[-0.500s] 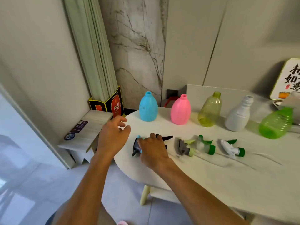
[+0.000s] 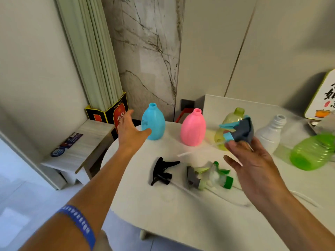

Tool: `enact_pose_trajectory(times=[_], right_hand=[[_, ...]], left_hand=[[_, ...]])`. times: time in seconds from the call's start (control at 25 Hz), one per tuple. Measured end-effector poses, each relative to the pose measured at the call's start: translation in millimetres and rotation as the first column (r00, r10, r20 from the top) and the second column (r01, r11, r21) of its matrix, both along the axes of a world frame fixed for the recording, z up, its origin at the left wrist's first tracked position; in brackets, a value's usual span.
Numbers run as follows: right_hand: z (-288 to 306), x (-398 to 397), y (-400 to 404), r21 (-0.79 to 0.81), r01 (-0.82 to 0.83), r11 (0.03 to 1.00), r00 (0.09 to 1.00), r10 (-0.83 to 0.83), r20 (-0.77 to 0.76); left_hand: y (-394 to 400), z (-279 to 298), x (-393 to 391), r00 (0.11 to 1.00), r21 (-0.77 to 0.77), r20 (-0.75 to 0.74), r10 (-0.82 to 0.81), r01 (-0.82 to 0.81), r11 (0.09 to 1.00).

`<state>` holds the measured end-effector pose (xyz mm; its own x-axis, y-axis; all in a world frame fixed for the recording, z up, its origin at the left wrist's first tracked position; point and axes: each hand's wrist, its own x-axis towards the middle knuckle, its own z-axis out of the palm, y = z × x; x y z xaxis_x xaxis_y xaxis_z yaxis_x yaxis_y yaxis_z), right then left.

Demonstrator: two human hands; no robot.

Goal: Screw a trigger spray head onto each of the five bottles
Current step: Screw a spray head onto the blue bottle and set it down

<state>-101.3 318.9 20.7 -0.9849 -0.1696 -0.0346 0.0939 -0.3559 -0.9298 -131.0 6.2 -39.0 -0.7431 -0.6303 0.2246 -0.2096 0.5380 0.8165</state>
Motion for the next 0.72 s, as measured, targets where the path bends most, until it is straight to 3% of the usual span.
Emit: enact_pose_trajectory(times=[0.24, 0.4, 0.72], right_hand=[[-18.5, -10.7, 14.4, 0.057, 0.018, 0.998, 0.999, -0.016, -0.042], [-16.4, -16.2, 13.4, 0.044, 0.006, 0.999, 0.998, -0.003, -0.061], [-16.3, -8.4, 22.9, -0.008, -0.003, 1.000, 0.998, 0.003, 0.065]], left_hand=[[1.9, -28.2, -42.3, 0.993, 0.066, -0.014, -0.118, 0.118, 0.991], [-4.8, -33.4, -46.9, 0.996, 0.190, -0.064, -0.064, 0.075, 0.979], [-3.6, -21.6, -24.4, 0.979, 0.073, 0.126, -0.157, 0.149, 0.986]])
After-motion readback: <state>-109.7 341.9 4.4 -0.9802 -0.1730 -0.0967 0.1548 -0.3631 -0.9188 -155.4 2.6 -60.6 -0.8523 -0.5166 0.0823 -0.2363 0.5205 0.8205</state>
